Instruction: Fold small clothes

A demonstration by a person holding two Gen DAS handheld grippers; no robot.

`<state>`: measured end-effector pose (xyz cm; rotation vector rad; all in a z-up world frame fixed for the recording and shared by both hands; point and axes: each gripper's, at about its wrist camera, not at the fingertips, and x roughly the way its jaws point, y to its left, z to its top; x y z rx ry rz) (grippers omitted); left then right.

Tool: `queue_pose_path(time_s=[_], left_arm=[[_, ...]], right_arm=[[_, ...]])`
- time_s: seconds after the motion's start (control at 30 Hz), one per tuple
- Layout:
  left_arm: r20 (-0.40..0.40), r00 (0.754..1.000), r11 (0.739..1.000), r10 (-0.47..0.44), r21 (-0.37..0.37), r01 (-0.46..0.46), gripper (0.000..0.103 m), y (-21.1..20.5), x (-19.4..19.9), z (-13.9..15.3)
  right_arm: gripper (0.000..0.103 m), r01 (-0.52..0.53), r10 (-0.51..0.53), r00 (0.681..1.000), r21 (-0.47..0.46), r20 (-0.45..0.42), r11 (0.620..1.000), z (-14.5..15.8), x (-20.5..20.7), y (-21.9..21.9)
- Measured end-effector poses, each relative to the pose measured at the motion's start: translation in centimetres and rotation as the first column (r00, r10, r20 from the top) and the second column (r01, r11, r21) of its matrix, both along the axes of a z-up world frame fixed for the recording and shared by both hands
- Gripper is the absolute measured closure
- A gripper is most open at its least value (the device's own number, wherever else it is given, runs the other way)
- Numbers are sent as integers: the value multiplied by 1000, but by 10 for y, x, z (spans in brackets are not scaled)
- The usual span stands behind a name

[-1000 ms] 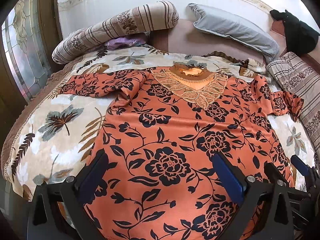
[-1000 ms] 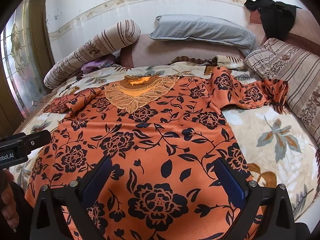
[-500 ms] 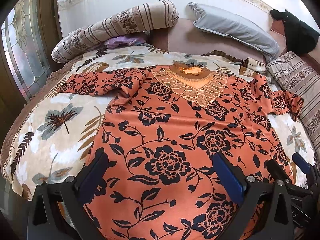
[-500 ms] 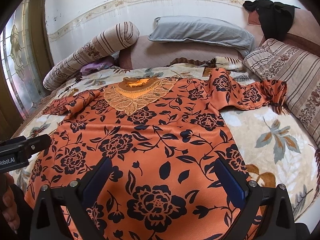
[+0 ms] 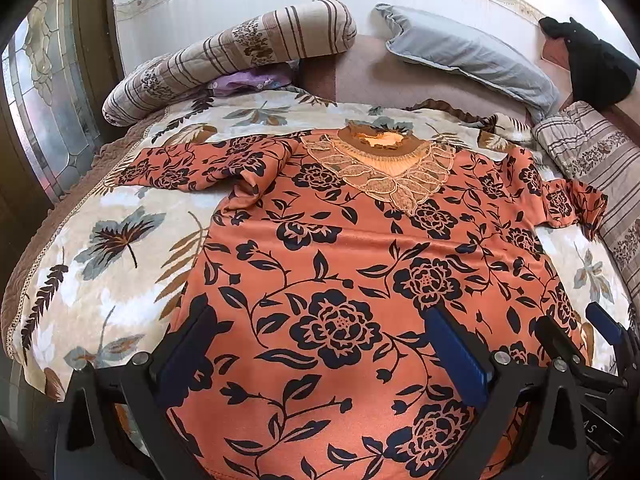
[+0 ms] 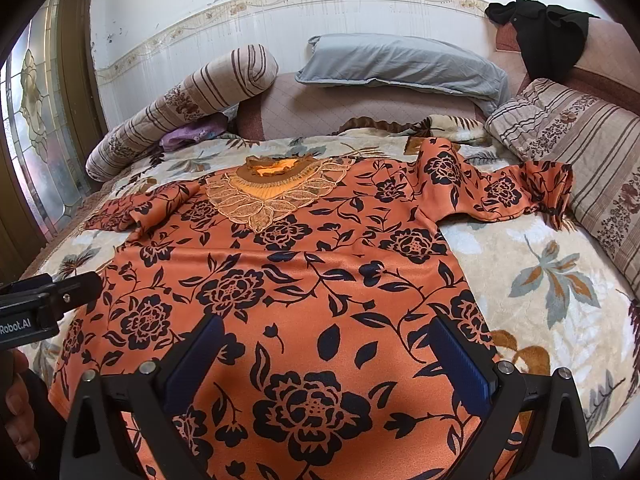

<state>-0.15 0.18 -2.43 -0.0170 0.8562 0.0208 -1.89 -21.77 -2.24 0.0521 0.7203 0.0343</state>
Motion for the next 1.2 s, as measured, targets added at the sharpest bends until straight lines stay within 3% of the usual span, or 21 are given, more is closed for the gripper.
queue_pose_path(time_s=[1.2], left_arm=[[-13, 1000, 1000, -8, 1, 8, 0, -2, 0, -6]], right_arm=[[0, 0, 0, 1000, -6, -5, 1000, -2, 2, 0]])
